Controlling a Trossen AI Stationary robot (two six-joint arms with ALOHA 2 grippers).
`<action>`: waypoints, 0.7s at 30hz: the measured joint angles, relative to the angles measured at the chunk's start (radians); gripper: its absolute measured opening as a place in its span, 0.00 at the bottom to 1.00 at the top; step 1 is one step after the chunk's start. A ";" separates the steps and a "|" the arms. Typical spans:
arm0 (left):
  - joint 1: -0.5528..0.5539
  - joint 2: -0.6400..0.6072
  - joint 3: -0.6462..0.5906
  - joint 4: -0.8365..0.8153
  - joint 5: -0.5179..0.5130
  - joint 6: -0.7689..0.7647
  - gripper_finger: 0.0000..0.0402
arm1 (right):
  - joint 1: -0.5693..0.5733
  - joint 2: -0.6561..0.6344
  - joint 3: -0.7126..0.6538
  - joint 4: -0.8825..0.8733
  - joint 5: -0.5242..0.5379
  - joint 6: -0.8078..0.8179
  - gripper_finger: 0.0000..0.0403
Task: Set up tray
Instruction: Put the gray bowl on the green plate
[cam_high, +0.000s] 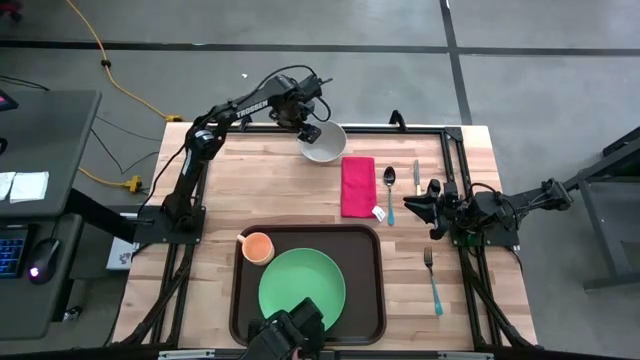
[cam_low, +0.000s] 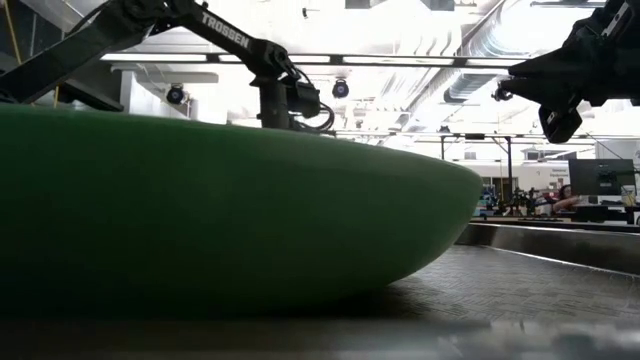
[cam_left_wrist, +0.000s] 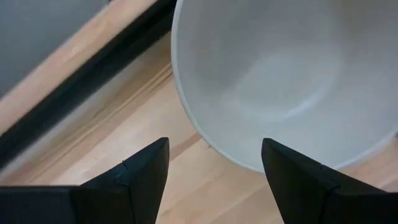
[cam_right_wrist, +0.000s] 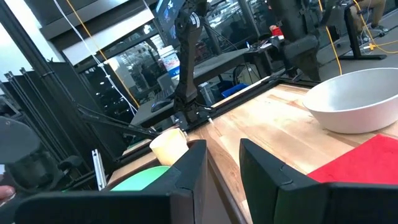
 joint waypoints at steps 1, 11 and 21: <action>0.000 0.000 -0.010 -0.001 0.003 -0.007 0.70 | 0.000 0.000 0.000 0.000 0.000 0.000 0.18; -0.006 0.000 -0.023 0.050 0.009 -0.032 0.70 | 0.000 0.000 0.000 0.000 0.000 0.000 0.18; -0.027 0.049 -0.023 0.054 0.040 -0.039 0.70 | 0.000 0.000 0.000 0.000 -0.004 0.001 0.18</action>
